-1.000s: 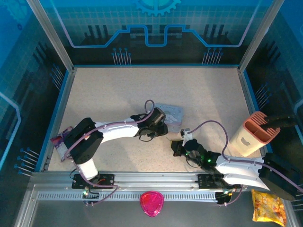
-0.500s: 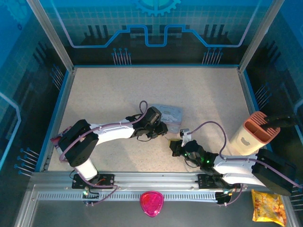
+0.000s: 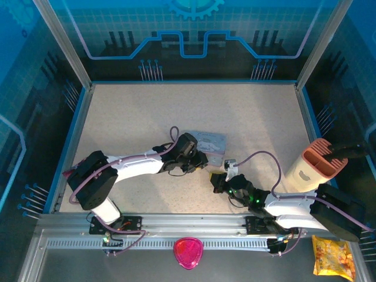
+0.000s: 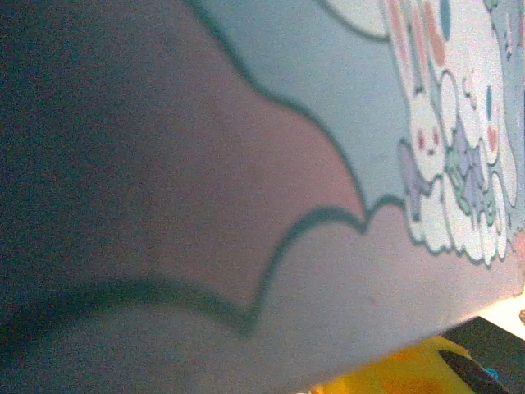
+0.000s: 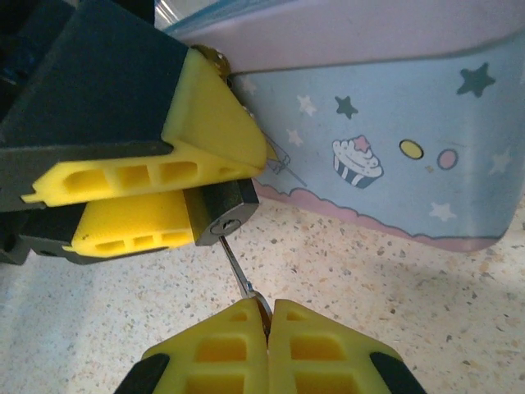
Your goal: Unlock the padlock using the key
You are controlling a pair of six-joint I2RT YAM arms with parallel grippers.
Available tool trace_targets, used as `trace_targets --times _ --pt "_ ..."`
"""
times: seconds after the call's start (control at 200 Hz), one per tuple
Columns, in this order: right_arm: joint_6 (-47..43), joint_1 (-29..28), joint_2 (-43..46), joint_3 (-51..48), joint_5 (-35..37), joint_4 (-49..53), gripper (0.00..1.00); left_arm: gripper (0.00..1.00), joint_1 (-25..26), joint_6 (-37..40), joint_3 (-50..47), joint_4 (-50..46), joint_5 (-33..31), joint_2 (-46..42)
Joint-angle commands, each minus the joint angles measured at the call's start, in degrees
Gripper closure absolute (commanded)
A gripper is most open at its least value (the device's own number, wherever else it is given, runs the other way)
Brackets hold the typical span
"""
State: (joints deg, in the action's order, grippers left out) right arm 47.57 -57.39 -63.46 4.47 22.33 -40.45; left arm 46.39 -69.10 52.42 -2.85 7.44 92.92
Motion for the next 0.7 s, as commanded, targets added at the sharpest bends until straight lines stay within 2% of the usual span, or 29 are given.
trace_targets --times 0.0,0.695 --pt "1.4 -0.8 0.0 -0.4 2.0 -3.0 1.0 0.9 -0.7 -2.7 -1.5 3.7 2.2 -2.7" --pt "4.5 -0.8 0.0 -0.4 3.5 -4.9 1.0 0.91 -1.1 -5.7 -3.0 6.1 1.9 -4.5"
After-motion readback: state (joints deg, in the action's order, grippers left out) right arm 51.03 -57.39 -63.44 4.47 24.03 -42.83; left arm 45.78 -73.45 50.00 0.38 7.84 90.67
